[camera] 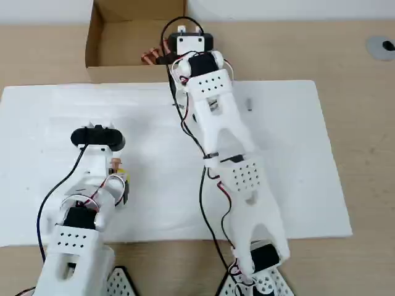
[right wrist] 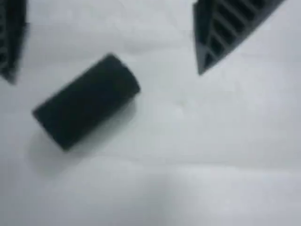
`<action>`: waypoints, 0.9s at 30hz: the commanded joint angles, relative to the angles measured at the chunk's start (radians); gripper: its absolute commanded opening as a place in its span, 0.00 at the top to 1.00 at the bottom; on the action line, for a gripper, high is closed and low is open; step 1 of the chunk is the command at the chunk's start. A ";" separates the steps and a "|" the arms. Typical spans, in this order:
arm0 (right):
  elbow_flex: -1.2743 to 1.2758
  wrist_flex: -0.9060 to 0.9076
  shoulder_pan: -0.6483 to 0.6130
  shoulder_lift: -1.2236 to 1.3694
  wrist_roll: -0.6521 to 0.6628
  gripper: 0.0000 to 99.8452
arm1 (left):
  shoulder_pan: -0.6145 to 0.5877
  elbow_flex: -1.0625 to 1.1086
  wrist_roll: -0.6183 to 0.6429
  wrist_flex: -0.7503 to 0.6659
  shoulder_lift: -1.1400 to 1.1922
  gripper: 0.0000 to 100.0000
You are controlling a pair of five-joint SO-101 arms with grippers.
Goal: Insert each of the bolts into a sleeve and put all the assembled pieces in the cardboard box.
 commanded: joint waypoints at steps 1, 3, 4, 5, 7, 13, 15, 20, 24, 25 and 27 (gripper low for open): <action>-0.051 -0.029 -0.005 -0.013 -0.008 0.75 | -0.011 -0.008 -0.002 -0.021 -0.012 0.99; -0.047 -0.035 -0.002 -0.008 -0.015 0.75 | -0.011 -0.008 -0.002 -0.021 -0.012 0.99; -0.042 -0.043 0.001 -0.008 -0.037 0.75 | -0.011 -0.008 -0.002 -0.021 -0.012 0.99; -0.042 -0.044 0.007 -0.008 -0.068 0.75 | -0.011 -0.008 -0.002 -0.021 -0.012 0.99; -0.048 -0.044 0.013 -0.008 -0.152 0.75 | -0.011 -0.008 -0.002 -0.021 -0.012 0.99; -0.047 -0.026 0.015 -0.008 -0.253 0.75 | -0.011 -0.008 -0.002 -0.021 -0.012 0.99; -0.050 -0.015 0.016 -0.015 -0.255 0.75 | -0.011 -0.008 -0.002 -0.021 -0.012 0.99; -0.094 0.017 0.018 -0.015 -0.247 0.75 | -0.011 -0.008 -0.002 -0.021 -0.012 0.99; -0.189 0.032 0.042 -0.015 -0.245 0.75 | -0.011 -0.008 -0.003 -0.021 -0.012 0.99; -0.219 0.038 0.053 -0.015 -0.245 0.75 | -0.011 -0.008 -0.003 -0.021 -0.012 0.99; -0.248 0.049 0.076 -0.008 -0.245 0.75 | -0.011 -0.008 -0.003 -0.021 -0.012 0.99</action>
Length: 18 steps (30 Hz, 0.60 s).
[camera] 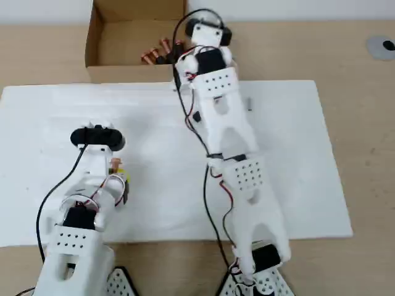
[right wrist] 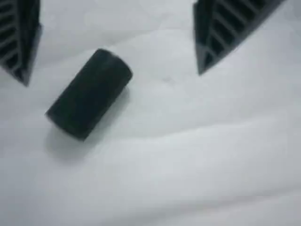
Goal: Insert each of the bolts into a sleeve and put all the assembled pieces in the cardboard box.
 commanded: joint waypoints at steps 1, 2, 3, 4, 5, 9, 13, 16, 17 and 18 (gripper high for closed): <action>-0.077 0.021 0.056 -0.008 -0.006 0.75 | -0.011 -0.008 -0.003 -0.021 -0.012 0.99; -0.067 0.028 0.071 -0.001 -0.006 0.75 | -0.011 -0.008 -0.003 -0.021 -0.012 0.99; -0.056 0.032 0.081 0.007 -0.006 0.75 | -0.011 -0.008 -0.003 -0.021 -0.012 0.99; -0.044 0.038 0.082 0.016 -0.006 0.75 | -0.011 -0.008 -0.003 -0.021 -0.012 0.99; -0.036 0.052 0.082 0.022 -0.006 0.75 | -0.011 -0.008 -0.003 -0.021 -0.012 0.99; -0.039 0.054 0.079 0.031 -0.018 0.75 | -0.011 -0.008 -0.003 -0.021 -0.012 0.99; -0.099 -0.025 0.068 0.047 -0.023 0.75 | -0.011 -0.008 -0.003 -0.021 -0.012 0.99; -0.113 -0.040 0.042 0.077 -0.107 0.75 | -0.011 -0.008 -0.003 -0.021 -0.012 0.99; -0.114 -0.038 0.035 0.088 -0.141 0.75 | -0.011 -0.008 -0.003 -0.021 -0.012 0.99; -0.114 -0.038 0.027 0.099 -0.167 0.75 | -0.011 -0.008 -0.003 -0.021 -0.012 0.99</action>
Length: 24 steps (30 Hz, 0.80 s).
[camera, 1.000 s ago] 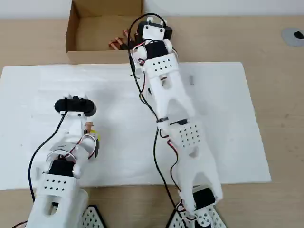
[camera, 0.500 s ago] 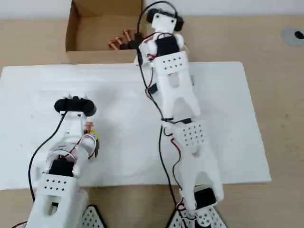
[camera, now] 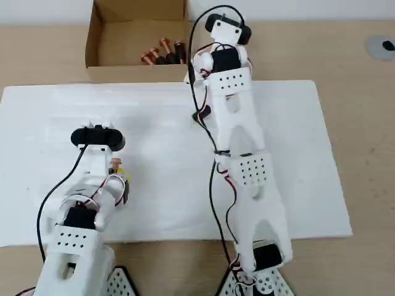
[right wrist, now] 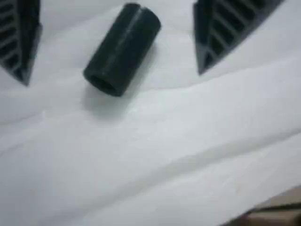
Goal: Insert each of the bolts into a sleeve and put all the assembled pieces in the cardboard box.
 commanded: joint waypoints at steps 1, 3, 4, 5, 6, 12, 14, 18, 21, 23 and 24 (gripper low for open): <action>-0.053 -0.023 -0.030 0.015 -0.095 0.75 | -0.011 -0.008 -0.003 -0.021 -0.012 0.99; -0.053 -0.025 -0.030 0.035 -0.143 0.75 | -0.011 -0.008 -0.003 -0.021 -0.012 0.99; -0.053 -0.023 -0.030 0.044 -0.163 0.75 | -0.011 -0.008 -0.003 -0.021 -0.012 0.99; -0.053 -0.021 -0.030 0.053 -0.176 0.75 | -0.011 -0.008 -0.003 -0.021 -0.012 0.99; -0.053 -0.020 -0.030 0.062 -0.183 0.75 | -0.011 -0.008 -0.003 -0.021 -0.012 0.99; -0.053 -0.021 -0.030 0.114 -0.186 0.75 | -0.011 -0.008 -0.003 -0.021 -0.012 0.99; -0.053 -0.025 -0.031 0.127 -0.186 0.75 | -0.011 -0.008 -0.003 -0.021 -0.012 0.99; -0.053 -0.031 -0.044 0.150 -0.176 0.75 | -0.011 -0.008 -0.003 -0.021 -0.012 0.99; -0.053 -0.044 -0.047 0.163 -0.176 0.75 | -0.011 -0.008 -0.003 -0.021 -0.012 0.99; -0.053 -0.048 -0.045 0.168 -0.176 0.75 | -0.011 -0.008 -0.003 -0.021 -0.012 0.99; -0.053 -0.048 -0.045 0.170 -0.176 0.75 | -0.011 -0.008 -0.003 -0.021 -0.012 0.99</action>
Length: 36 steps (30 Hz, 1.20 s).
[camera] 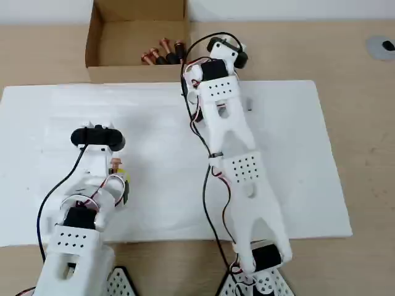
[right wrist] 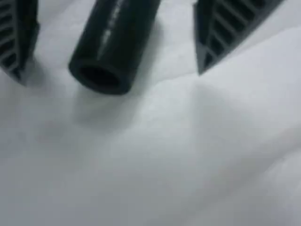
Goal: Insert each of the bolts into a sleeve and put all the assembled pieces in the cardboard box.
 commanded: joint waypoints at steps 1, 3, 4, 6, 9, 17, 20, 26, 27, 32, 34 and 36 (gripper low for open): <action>-0.030 -0.023 -0.030 0.002 -0.003 0.75 | -0.011 -0.008 -0.003 -0.021 -0.012 0.99; -0.030 -0.020 -0.030 0.002 -0.003 0.79 | -0.011 -0.008 -0.003 -0.021 -0.012 0.99; -0.030 -0.020 -0.030 0.002 -0.003 0.82 | -0.011 -0.008 -0.003 -0.021 -0.012 0.99; -0.030 -0.018 -0.030 0.002 -0.002 0.89 | -0.011 -0.008 -0.003 -0.021 -0.012 0.99; -0.027 -0.017 -0.030 0.002 -0.002 0.99 | -0.011 -0.008 -0.003 -0.021 -0.012 0.99; -0.025 -0.002 -0.030 0.002 -0.002 0.99 | -0.011 -0.008 -0.003 -0.021 -0.012 0.99; -0.030 0.021 -0.030 -0.001 0.011 0.99 | -0.011 -0.008 -0.003 -0.021 -0.012 0.99; -0.120 0.063 -0.024 -0.051 0.080 0.99 | -0.011 -0.008 -0.003 -0.021 -0.012 0.99; -0.148 0.075 -0.025 -0.068 0.087 0.99 | -0.011 -0.008 -0.003 -0.021 -0.012 0.99; -0.234 0.081 -0.028 -0.199 0.186 0.99 | -0.015 -0.029 -0.003 -0.023 -0.012 0.99; -0.231 0.081 -0.030 -0.269 0.241 0.99 | -0.020 -0.084 0.000 -0.015 -0.012 0.99; -0.231 0.072 -0.030 -0.332 0.304 0.99 | -0.020 -0.138 0.002 -0.014 -0.012 0.99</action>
